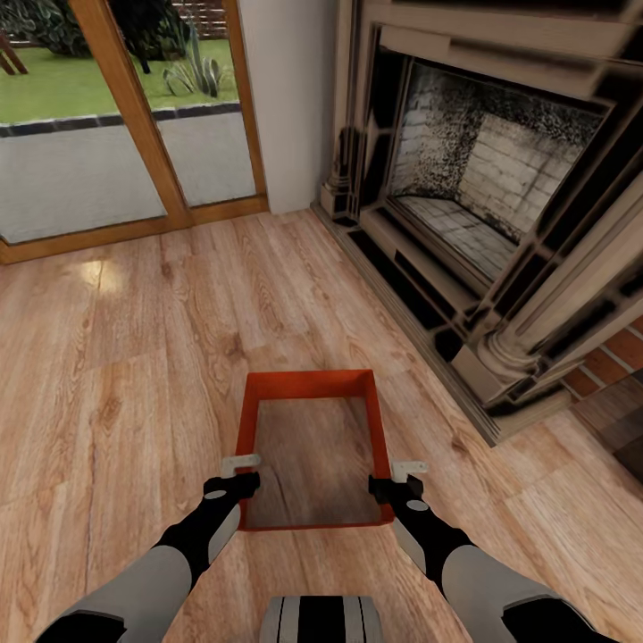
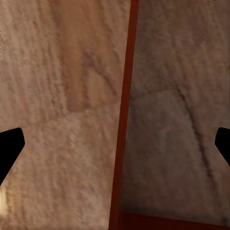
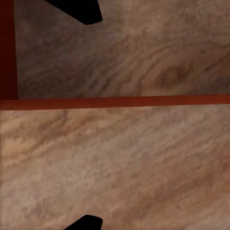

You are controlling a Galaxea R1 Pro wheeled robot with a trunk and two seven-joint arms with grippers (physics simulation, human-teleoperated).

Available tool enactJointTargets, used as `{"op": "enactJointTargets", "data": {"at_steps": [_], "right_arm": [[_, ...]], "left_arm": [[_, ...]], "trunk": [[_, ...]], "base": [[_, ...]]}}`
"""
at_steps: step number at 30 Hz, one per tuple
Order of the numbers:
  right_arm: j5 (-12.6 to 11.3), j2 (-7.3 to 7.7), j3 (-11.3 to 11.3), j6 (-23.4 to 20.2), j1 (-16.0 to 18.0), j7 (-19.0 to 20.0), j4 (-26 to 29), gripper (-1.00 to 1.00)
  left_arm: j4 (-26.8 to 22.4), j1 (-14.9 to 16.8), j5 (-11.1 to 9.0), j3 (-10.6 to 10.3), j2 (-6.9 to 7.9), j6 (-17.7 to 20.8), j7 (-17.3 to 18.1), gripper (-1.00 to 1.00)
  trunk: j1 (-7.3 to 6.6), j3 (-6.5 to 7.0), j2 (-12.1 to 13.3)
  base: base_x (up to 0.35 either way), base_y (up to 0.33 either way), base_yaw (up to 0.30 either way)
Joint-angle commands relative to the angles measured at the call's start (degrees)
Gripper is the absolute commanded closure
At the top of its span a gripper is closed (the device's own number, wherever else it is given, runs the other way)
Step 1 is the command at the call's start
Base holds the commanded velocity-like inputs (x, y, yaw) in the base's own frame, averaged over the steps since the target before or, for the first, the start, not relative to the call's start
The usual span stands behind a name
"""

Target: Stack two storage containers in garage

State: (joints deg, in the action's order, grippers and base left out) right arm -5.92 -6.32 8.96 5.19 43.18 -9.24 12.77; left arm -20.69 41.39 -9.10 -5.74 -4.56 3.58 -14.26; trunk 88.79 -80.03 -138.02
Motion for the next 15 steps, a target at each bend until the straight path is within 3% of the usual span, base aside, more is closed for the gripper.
{"op": "enactJointTargets", "data": {"at_steps": [1,9,10,15], "right_arm": [[-1.0,-0.01,0.8,0.2,0.0,-0.2,-1.6,-1.00],[-0.8,-0.01,0.8,0.2,0.0,-0.2,-1.6,-1.00],[-0.8,-0.01,0.8,0.2,0.0,-0.1,-1.6,1.00],[-0.8,-0.06,0.8,0.2,0.0,-0.1,-1.6,1.00]], "left_arm": [[-0.1,0.0,-0.6,-0.5,0.05,0.3,-0.4,-1.00],[0.1,0.0,-0.3,-0.6,0.12,0.3,-0.3,-1.00],[0.1,0.0,-0.3,-0.6,0.10,0.3,-0.4,1.00],[0.4,0.0,-0.3,-0.6,0.09,0.3,-0.4,1.00]], "trunk": [[0.02,-0.04,0.0],[0.02,-0.04,0.0],[0.02,-0.04,0.0],[0.02,-0.04,0.0]], "base": [[0.000,0.000,0.000],[0.000,0.000,0.000],[0.000,0.000,0.000],[0.000,0.000,0.000]]}}
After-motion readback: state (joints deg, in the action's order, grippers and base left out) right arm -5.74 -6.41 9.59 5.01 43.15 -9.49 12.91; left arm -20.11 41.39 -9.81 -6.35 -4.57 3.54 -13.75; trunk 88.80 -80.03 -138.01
